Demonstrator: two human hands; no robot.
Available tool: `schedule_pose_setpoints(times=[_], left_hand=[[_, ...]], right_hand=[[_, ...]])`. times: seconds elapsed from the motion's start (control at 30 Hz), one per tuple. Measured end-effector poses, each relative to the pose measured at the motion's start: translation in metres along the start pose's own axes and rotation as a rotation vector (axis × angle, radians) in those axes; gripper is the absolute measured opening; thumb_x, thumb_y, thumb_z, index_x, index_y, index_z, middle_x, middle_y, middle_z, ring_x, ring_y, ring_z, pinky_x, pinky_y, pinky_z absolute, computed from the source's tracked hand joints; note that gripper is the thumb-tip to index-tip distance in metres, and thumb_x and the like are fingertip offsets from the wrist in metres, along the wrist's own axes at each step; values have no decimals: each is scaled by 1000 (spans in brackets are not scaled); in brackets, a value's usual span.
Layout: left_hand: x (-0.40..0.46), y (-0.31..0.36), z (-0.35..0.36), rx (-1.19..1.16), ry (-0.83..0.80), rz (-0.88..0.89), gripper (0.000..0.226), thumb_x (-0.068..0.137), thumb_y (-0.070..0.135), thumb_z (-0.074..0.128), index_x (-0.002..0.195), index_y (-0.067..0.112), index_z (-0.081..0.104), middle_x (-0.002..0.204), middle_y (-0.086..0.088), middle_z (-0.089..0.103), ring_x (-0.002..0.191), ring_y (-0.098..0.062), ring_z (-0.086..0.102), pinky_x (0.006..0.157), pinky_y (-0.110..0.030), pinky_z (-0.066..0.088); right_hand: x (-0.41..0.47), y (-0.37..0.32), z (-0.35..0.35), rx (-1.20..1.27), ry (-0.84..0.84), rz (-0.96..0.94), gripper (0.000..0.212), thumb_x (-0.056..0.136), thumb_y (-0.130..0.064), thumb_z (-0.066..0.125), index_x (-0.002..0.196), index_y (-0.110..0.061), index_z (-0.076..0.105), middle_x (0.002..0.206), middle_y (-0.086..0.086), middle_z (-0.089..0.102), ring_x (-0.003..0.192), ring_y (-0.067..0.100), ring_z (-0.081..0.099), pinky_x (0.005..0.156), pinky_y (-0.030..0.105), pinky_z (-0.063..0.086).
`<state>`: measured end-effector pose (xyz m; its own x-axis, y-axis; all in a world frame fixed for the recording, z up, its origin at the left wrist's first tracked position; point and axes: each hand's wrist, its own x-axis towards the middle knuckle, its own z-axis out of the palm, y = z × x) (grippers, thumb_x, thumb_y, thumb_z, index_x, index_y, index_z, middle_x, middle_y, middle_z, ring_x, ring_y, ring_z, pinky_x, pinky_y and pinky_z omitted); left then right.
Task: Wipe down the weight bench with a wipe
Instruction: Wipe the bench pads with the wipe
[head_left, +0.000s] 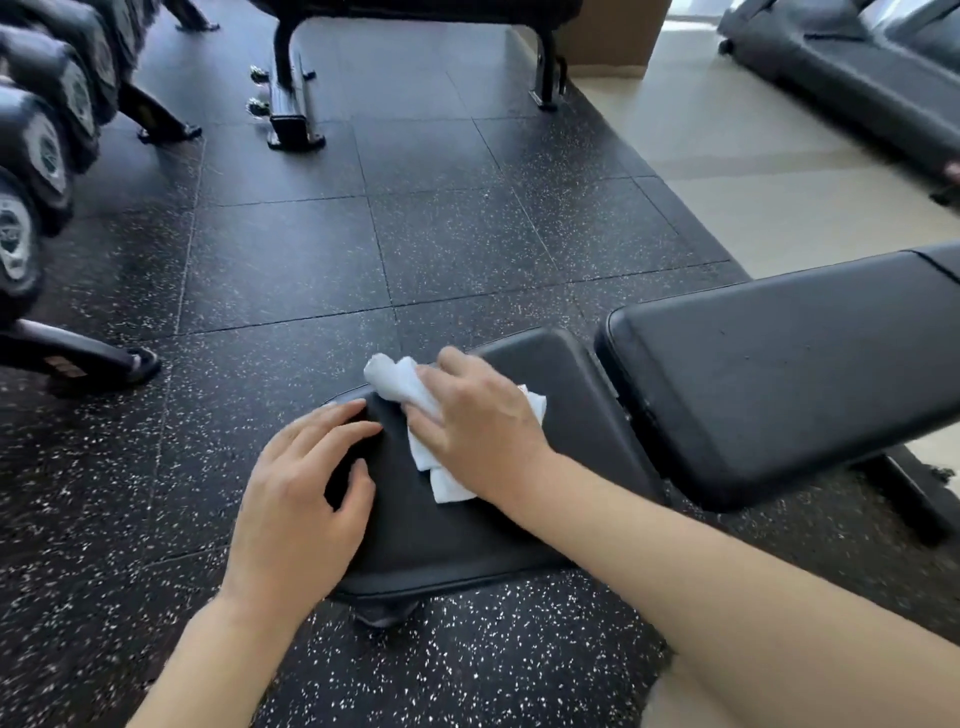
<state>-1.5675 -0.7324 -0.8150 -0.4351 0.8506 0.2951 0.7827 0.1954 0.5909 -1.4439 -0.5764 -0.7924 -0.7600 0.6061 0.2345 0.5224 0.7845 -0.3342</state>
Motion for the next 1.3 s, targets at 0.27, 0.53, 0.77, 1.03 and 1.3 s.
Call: schedule_pose_setpoints(times=[0.27, 0.53, 0.77, 1.03, 1.3], left_hand=[[-8, -26, 0, -198, 68, 74, 29, 86, 12, 55, 107, 21, 73, 139, 12, 64, 138, -17, 53, 118, -38, 38], [-7, -29, 10, -237, 160, 97, 32, 80, -1, 52, 100, 12, 74, 131, 5, 67, 130, -21, 58, 112, -42, 43], [-10, -31, 11, -164, 254, 68, 21, 77, -3, 54, 84, 9, 70, 103, -1, 58, 101, -28, 54, 97, -32, 40], [-9, -30, 11, -190, 287, 79, 24, 75, -7, 52, 81, 9, 69, 100, 0, 60, 99, -27, 55, 93, -28, 40], [-8, -29, 9, -188, 255, 74, 20, 78, -4, 54, 81, 9, 68, 101, 0, 61, 100, -26, 54, 94, -30, 41]], right_hand=[[-13, 38, -16, -48, 103, 30, 24, 96, -37, 66, 112, -22, 73, 88, -6, 48, 87, 21, 57, 75, 33, 41], [16, 22, 2, -215, 148, 52, 27, 98, -36, 51, 114, -23, 69, 91, -1, 52, 90, 28, 60, 69, 34, 36], [27, 3, 13, -98, 72, -70, 26, 93, -40, 63, 104, -19, 72, 95, 1, 58, 94, 27, 63, 70, 35, 41], [38, 3, 16, -143, 171, 56, 17, 93, -31, 64, 89, -15, 68, 86, 2, 51, 84, 31, 60, 67, 33, 33], [42, 43, 1, -179, 113, 134, 29, 98, -41, 56, 99, -15, 69, 92, 3, 51, 94, 33, 60, 73, 40, 42]])
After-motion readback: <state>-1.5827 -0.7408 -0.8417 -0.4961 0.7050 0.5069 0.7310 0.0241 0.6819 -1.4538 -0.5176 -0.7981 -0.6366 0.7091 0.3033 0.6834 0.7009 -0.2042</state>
